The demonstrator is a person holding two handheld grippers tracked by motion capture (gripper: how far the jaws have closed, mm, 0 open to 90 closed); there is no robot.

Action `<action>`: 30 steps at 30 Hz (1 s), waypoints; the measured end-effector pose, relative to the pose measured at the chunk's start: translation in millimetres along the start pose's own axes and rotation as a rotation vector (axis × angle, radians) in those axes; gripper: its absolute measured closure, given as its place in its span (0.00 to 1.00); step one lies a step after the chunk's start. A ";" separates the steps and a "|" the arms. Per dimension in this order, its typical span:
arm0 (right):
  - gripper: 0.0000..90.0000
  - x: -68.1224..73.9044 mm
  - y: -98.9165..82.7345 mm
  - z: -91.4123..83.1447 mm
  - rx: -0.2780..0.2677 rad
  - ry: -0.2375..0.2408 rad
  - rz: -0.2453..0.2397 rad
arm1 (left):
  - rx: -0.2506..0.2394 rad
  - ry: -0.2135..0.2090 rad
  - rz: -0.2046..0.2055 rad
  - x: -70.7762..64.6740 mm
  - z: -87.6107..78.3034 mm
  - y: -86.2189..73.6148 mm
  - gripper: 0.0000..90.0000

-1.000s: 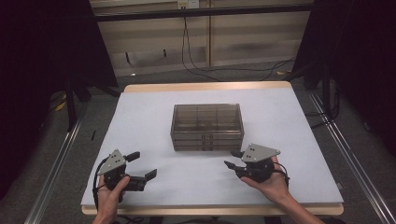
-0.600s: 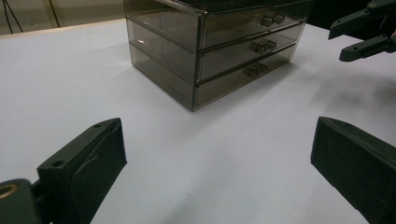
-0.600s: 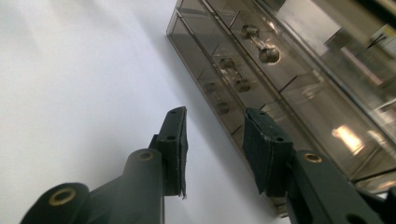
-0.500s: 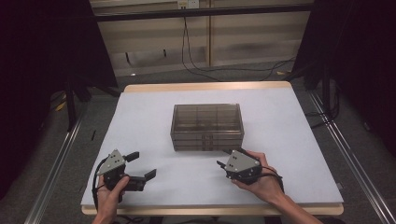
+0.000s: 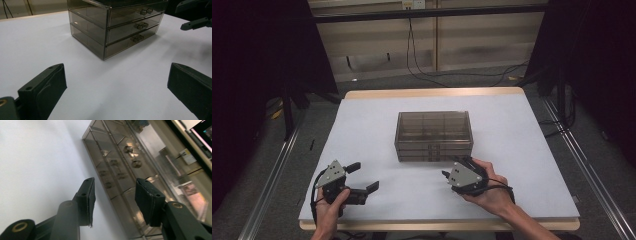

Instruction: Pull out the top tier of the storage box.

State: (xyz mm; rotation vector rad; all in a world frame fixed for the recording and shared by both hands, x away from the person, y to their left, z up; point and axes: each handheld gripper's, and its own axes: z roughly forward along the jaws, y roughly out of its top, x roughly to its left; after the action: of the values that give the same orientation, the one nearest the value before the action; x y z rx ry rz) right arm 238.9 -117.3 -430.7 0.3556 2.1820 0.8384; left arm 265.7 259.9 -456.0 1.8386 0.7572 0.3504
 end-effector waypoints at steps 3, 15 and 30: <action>0.59 -1.0 4.3 0.2 0.001 -0.017 -0.039 | 0.001 -0.005 -0.003 0.1 0.2 0.0 0.02; 0.61 9.8 6.2 11.9 0.058 -0.139 -0.217 | 0.009 0.007 0.001 0.0 0.9 1.0 0.02; 0.66 22.4 14.8 20.8 0.080 -0.236 -0.440 | 0.009 0.010 0.006 0.1 1.2 1.2 0.03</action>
State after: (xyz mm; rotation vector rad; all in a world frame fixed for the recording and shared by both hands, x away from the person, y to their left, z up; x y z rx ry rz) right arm 239.0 -85.9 -443.6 0.0053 1.9697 0.4423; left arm 266.9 258.9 -455.3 1.8493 0.7616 0.3607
